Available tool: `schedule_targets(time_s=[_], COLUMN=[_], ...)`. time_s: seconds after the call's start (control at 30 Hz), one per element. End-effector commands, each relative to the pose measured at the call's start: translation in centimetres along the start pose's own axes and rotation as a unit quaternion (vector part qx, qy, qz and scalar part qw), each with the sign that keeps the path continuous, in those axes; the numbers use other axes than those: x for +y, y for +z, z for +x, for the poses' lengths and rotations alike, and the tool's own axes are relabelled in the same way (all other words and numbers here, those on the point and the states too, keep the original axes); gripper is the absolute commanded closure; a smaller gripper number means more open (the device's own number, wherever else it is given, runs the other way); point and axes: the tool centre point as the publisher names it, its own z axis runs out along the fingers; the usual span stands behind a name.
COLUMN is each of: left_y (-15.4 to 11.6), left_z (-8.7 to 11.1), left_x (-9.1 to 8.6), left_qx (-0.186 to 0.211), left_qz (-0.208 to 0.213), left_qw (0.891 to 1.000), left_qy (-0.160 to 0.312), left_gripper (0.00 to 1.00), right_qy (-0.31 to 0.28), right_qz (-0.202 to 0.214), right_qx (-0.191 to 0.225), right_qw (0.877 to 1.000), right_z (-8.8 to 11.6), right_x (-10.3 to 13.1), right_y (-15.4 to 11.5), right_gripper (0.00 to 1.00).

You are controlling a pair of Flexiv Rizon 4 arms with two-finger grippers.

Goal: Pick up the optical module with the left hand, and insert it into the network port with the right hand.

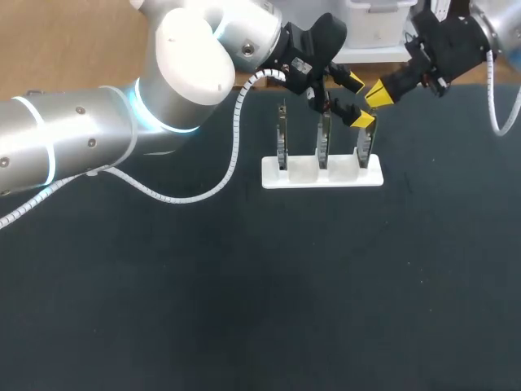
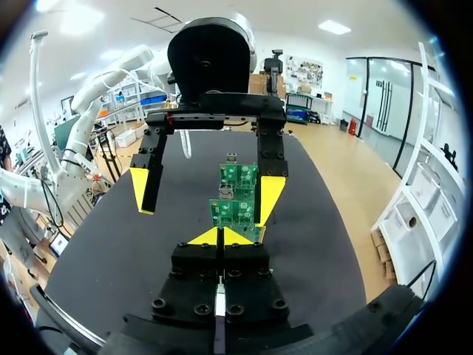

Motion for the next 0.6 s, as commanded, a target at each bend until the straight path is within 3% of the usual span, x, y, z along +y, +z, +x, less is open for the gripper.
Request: schedule_targets(time_s=[0.03, 0.23, 0.6], left_y=[0.1, 0.1, 0.1], left_z=[-0.1, -0.1, -0.3], left_x=[0.1, 0.1, 0.1], left_qx=[0.003, 0.003, 0.003], left_qz=[0.001, 0.001, 0.003], left_qw=[1.000, 1.000, 1.000], left_qy=[-0.001, -0.001, 0.001], left_gripper=[0.00, 0.00, 0.00], right_qy=[-0.010, -0.034, -0.028], right_qz=[0.003, 0.013, 0.026], right_qx=[-0.011, -0.016, -0.008], right_qw=[1.000, 0.999, 0.999], right_z=[-0.6, -2.5, -1.9], right_x=[0.0, 0.3, 1.3], right_y=[-0.4, -1.4, -2.4], right_gripper=[1.00, 1.00, 1.00])
